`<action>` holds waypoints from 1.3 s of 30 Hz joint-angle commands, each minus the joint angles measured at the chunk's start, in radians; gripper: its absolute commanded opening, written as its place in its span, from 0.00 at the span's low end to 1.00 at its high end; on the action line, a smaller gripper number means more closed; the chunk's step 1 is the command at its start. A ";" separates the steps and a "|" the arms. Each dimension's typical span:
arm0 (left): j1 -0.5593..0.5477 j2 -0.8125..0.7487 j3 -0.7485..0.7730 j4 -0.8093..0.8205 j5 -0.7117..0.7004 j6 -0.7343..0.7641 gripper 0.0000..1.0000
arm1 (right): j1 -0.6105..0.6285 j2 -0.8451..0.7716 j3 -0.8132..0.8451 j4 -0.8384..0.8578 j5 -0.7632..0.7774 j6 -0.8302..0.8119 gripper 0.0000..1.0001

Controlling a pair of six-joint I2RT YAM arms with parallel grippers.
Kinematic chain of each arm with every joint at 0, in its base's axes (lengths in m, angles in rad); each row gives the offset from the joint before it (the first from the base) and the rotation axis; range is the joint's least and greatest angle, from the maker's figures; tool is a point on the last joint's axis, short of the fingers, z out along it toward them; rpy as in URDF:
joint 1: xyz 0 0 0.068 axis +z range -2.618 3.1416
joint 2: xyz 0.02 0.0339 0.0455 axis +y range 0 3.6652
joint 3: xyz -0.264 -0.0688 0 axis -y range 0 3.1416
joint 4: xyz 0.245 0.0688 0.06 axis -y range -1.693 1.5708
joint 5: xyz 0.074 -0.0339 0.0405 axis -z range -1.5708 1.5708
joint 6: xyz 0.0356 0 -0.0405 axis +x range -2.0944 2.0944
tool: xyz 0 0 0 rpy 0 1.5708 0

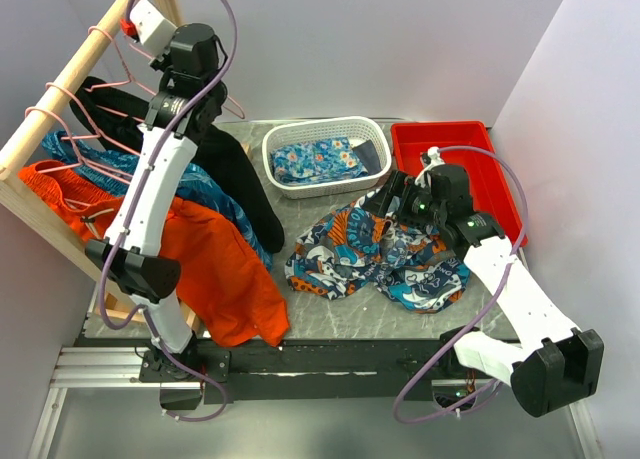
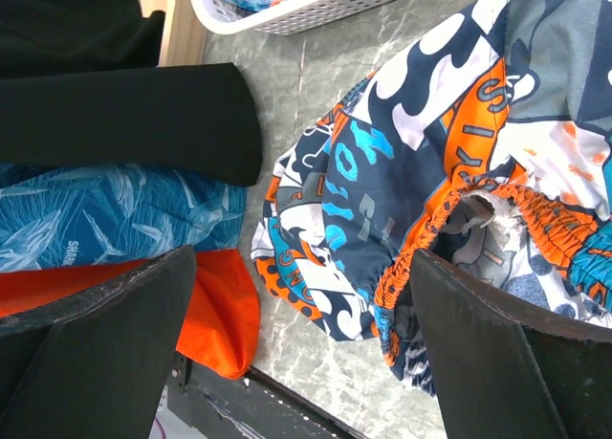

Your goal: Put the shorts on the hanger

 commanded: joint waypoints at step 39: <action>-0.371 -0.305 -0.427 0.293 0.715 0.068 0.01 | 0.005 -0.230 -0.005 -0.086 0.264 -0.022 1.00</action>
